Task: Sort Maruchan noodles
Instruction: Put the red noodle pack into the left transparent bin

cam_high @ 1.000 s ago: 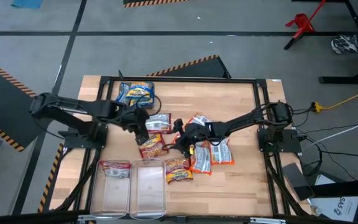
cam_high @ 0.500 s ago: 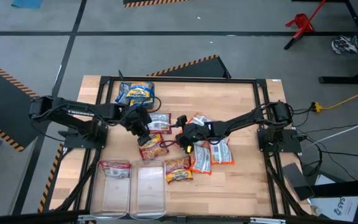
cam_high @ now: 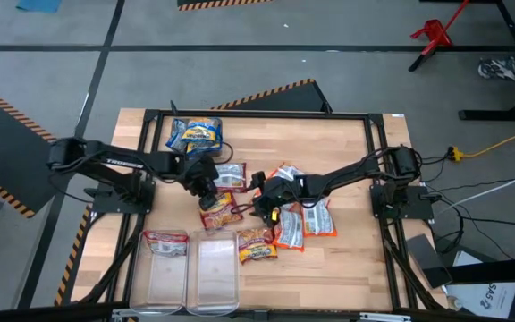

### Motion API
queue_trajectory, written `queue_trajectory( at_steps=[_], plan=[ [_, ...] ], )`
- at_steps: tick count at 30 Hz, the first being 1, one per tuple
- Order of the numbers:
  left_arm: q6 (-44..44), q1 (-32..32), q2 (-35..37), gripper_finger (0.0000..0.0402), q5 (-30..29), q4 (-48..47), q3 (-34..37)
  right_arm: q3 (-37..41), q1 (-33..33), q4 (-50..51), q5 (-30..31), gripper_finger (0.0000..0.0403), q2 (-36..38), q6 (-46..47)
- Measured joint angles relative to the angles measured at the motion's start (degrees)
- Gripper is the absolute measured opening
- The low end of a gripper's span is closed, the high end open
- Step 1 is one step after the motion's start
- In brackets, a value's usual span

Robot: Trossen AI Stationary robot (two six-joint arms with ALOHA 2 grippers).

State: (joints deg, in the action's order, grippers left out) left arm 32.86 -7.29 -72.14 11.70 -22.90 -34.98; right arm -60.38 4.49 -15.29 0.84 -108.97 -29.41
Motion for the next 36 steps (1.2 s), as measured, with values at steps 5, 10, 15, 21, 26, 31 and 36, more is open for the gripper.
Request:
queue_trajectory(
  at_steps=[5, 10, 15, 21, 26, 31, 36],
  plan=[
    [0.0, 0.0, -3.26, 0.0179, 0.14, 0.16, 0.0, 0.07, 0.0, -3.81, -0.46, 0.0364, -0.85, -1.05],
    [0.03, 0.0, -6.48, 0.0179, 0.33, 0.35, 0.0, 0.02, 0.0, -6.58, -2.25, 0.0364, -1.24, -1.07],
    [0.04, 0.0, -8.51, 0.0179, 0.51, 1.56, -0.09, 0.0, 0.0, -8.15, -4.0, 0.0364, -2.59, -1.51],
    [1.11, -0.23, -9.25, 0.0179, 0.28, 3.66, -0.07, 0.0, 0.04, -9.32, -6.55, 0.0364, -4.71, -6.71],
    [1.51, -1.4, -9.25, 0.0179, -0.06, 3.75, -0.07, 0.02, 0.02, -10.71, -6.54, 0.0364, -5.88, -9.6],
    [1.5, -2.55, -9.27, 0.0179, -0.17, 4.59, -0.04, -1.08, -0.02, -12.06, -6.82, 0.0364, -7.65, -11.52],
    [1.51, -3.37, -9.31, 0.0179, 1.18, 5.17, 0.02, -4.08, -0.02, -11.52, -6.14, 0.0364, -11.19, -12.49]
  ],
)
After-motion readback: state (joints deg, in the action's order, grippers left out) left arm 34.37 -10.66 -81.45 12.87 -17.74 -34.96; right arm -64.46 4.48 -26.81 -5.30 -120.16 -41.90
